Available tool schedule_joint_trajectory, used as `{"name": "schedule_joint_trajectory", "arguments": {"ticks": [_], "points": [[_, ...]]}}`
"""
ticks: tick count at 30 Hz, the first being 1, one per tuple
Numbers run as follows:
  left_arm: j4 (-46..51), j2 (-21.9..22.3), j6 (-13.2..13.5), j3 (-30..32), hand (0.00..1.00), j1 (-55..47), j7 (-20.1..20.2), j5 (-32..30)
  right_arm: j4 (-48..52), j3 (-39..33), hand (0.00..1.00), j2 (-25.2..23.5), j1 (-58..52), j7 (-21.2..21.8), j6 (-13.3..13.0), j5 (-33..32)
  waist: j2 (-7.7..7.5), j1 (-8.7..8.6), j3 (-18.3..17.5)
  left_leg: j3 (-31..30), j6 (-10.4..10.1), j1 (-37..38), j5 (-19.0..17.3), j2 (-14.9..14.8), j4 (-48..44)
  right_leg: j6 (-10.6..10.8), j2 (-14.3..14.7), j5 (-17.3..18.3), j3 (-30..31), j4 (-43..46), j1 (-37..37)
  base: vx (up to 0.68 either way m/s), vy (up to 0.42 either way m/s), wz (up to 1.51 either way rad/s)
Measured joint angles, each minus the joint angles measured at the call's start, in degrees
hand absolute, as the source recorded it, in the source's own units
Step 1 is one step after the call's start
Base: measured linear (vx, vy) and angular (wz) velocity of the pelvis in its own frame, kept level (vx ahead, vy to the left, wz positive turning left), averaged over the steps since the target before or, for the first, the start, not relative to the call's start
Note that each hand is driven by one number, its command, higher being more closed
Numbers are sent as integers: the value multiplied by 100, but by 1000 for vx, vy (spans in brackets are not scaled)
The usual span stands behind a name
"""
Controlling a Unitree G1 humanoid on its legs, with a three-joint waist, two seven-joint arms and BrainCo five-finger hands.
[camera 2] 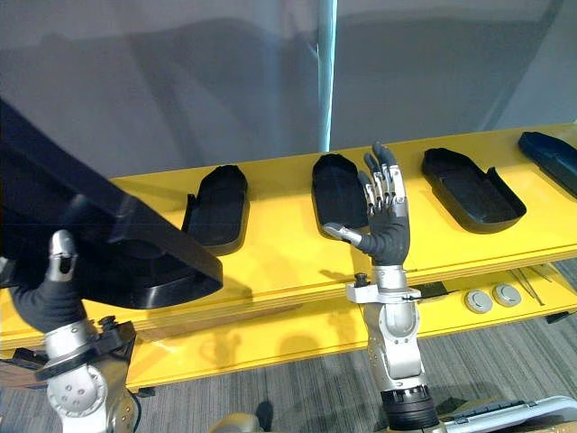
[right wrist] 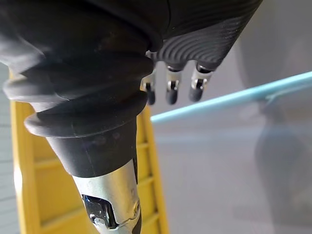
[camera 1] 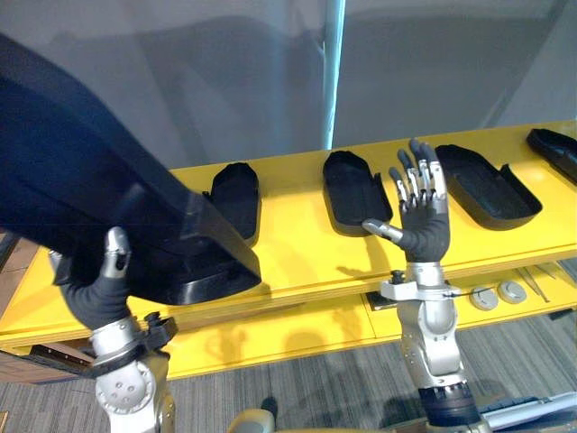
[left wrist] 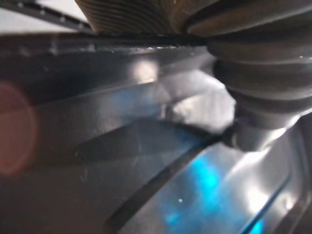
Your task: Walk over and take plastic housings, then place them on the shelf
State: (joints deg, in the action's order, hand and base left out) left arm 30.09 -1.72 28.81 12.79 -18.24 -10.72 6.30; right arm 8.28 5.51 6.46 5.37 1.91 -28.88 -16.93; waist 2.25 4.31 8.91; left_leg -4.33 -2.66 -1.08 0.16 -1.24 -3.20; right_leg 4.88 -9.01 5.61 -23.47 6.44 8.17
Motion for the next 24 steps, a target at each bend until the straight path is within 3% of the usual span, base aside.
{"name": "schedule_joint_trajectory", "arguments": {"ticks": [3, 5, 6, 7, 10, 11, 14, 17, 20, 24], "points": [[0, 21, 0, 1, 100, -112, 126, 13, -284, -1, 0, -85, -30, -17, 3, -21, -20, 6, 9, 38, 48, 1, 4, 9, 56, 58, -26, -48, -14, 30, -12, 36, 15, 8], [-2, 61, 12, -7, 100, -116, 260, 120, -437, -14, 0, -95, -46, -111, 13, 108, -3, -22, 1, 642, 355, -67, -203, -131, -172, 67, -121, -58, -35, 125, -7, 41, 45, 15], [-9, 69, 58, -46, 100, -86, 378, 281, -410, -31, 0, -21, -41, -209, -1, 225, 31, -96, 8, 1066, 540, -120, -318, -246, -350, 57, -155, -46, -37, 241, -14, 57, 35, 41], [-15, 68, 116, -95, 100, -70, 479, 283, -417, -36, 0, 75, -48, -293, 0, 230, 64, -205, -6, 1277, 585, -104, -339, -299, -413, -17, -205, 24, -17, 461, -35, 60, 33, 45], [-21, -25, 134, -263, 100, 36, 575, 295, -361, -206, 0, 44, -168, -424, -2, 401, -2, -299, -59, 1298, 454, 76, -263, -159, -186, 40, -418, 265, 20, 785, -50, 62, 56, 23], [-29, -9, 138, -310, 100, 107, 679, 412, -186, -287, 0, -1, -295, -454, -4, 427, -19, -342, -71, 1314, 229, 199, -92, -80, 117, 103, -495, 308, 24, 760, -27, 82, 26, 22], [-31, -16, 125, -473, 100, 268, 948, 707, -2, -440, 0, -180, -638, -452, 0, 418, -13, -425, -75, 1300, 92, 315, 281, 21, 619, 138, -503, 282, 34, 549, -19, 61, 14, 17], [-78, -40, 47, -765, 100, 392, 1168, 981, 91, -453, 0, -330, -862, -459, 56, 443, -53, -513, -50, 1242, 74, 408, 399, 56, 787, 140, -463, 262, 235, 513, -12, 67, 16, 15], [-421, -65, -126, -1278, 100, 662, 1267, 1189, 486, -447, 0, -357, -1268, -591, 124, 480, -53, -648, -52, 912, 72, 352, 429, 83, 787, 57, -348, 213, 945, 544, 33, 34, 39, 44], [-658, -103, -149, -1478, 100, 664, 1146, 1269, 446, -495, 0, -332, -1409, -568, 170, 486, -62, -672, 24, 777, 57, 265, 459, 77, 718, -14, -355, 337, 1013, 654, -15, -6, -14, 21]]}}
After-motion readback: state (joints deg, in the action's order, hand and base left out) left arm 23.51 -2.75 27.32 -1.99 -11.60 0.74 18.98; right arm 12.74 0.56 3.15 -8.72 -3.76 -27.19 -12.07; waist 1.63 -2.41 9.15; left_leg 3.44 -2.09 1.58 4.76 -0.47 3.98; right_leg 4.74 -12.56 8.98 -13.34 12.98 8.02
